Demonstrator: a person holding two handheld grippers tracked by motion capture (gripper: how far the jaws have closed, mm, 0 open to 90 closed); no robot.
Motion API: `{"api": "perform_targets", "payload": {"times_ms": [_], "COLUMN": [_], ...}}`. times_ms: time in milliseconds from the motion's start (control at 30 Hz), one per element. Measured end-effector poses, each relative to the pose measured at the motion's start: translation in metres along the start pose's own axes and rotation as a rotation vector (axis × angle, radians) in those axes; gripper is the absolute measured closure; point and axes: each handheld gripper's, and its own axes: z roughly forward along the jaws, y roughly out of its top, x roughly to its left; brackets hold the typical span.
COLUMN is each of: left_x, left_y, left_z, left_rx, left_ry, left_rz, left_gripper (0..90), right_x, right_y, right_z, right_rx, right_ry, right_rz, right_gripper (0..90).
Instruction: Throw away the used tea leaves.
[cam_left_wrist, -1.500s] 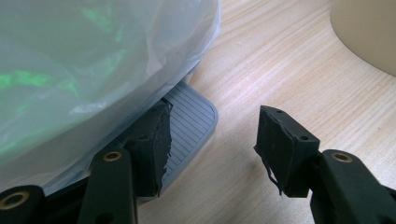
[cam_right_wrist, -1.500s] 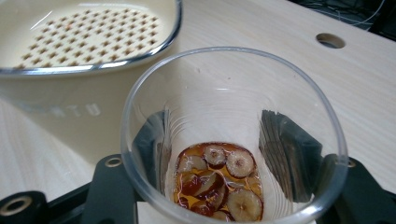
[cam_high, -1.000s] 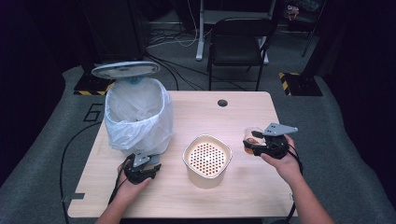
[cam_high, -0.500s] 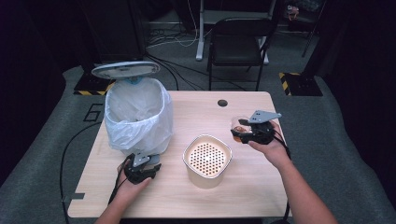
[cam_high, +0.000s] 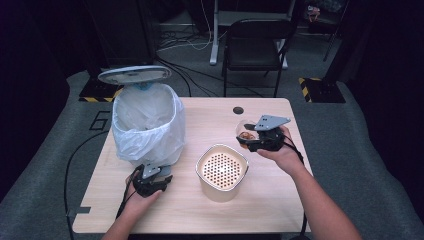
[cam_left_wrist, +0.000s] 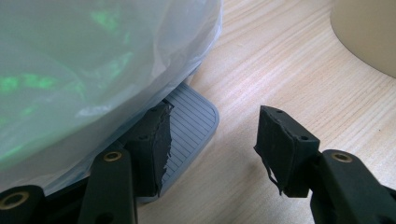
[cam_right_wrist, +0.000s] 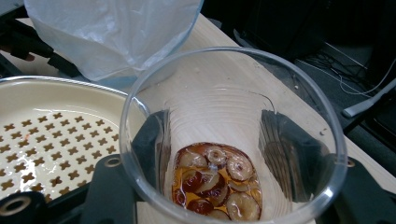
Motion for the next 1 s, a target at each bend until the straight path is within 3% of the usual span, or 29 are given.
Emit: {"api": "perform_targets", "payload": {"times_ms": [167, 233, 367, 467, 533, 833, 867, 900, 933, 1000], "left_x": [0.0, 0.0, 0.0, 0.0, 0.0, 0.0, 0.0, 0.0, 0.0, 0.001], "left_y": [0.0, 0.0, 0.0, 0.0, 0.0, 0.0, 0.0, 0.0, 0.0, 0.0], "left_z": [0.0, 0.0, 0.0, 0.0, 0.0, 0.0, 0.0, 0.0, 0.0, 0.0], "left_rx": [-0.006, -0.006, -0.002, -0.005, -0.004, -0.004, -0.004, -0.004, -0.004, -0.004], "left_ry": [0.0, 0.001, 0.0, 0.0, 0.0, 0.0, 0.0, 0.0, 0.0, 0.0], "left_rz": [-0.003, -0.002, -0.002, -0.002, 0.0, 0.001, 0.001, 0.001, 0.001, 0.005], "left_gripper": [44.9, 44.9, 44.9, 44.9, 44.9, 44.9, 44.9, 44.9, 44.9, 44.9], "right_x": [0.004, 0.009, 0.015, 0.025, 0.028, 0.056, 0.056, 0.063, 0.063, 0.069], "right_y": [0.005, 0.01, 0.016, 0.023, 0.024, 0.035, 0.035, 0.036, 0.036, 0.035], "right_z": [0.002, 0.001, 0.0, -0.001, -0.002, -0.001, -0.001, 0.0, 0.0, 0.001], "right_rx": [-0.002, 0.0, -0.001, 0.012, 0.013, 0.053, 0.053, 0.07, 0.07, 0.085], "right_ry": [0.005, 0.011, 0.023, 0.03, 0.027, -0.031, -0.031, -0.049, -0.049, -0.067], "right_rz": [-0.052, -0.1, -0.153, -0.244, -0.265, -0.505, -0.505, -0.563, -0.563, -0.627], "right_gripper": [44.0, 44.0, 44.1, 44.4, 44.4, 44.8, 44.8, 44.9, 44.9, 45.1]}}
